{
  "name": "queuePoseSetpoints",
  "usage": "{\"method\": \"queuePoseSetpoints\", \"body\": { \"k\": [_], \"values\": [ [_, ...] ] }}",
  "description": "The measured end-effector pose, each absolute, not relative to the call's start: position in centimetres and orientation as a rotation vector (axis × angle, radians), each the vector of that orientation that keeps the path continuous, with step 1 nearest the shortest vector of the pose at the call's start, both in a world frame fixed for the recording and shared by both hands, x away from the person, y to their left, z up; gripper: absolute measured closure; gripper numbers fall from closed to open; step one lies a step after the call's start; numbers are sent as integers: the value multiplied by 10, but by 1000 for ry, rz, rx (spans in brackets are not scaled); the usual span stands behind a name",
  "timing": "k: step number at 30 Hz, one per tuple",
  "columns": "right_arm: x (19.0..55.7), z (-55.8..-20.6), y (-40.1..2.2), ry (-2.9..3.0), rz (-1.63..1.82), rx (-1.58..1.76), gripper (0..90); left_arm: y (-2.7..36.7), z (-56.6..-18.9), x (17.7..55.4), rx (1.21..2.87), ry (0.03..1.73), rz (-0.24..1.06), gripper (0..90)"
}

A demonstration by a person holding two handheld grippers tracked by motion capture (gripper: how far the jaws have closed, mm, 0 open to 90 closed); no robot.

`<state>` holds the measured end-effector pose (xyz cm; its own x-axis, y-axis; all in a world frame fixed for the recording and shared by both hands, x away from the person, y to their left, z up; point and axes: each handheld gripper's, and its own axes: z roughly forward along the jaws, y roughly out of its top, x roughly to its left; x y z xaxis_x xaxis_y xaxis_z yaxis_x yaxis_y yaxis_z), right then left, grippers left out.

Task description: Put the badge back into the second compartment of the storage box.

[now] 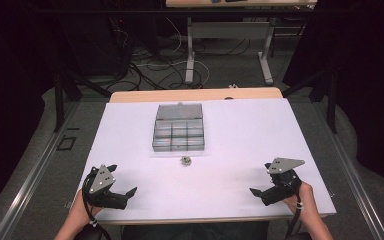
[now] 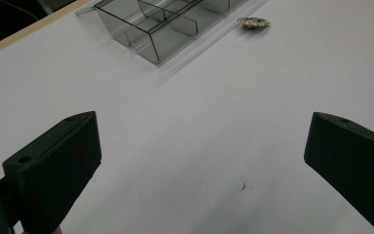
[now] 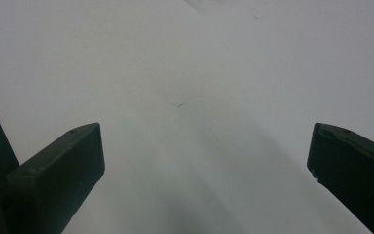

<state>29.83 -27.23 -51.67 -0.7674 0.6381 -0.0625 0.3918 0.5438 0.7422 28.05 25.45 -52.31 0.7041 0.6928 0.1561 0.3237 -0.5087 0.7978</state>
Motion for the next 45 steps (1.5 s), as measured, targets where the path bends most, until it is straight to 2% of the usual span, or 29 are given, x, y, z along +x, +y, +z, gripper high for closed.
{"method": "queuePoseSetpoints", "body": {
  "k": [22,45],
  "values": [
    [303,-513,-264,2480,1074,814,0,254,-524,280,2125,772,592,7],
    [317,-507,-207,2568,1102,710,0,254,-524,281,2123,772,593,6]
  ]
}}
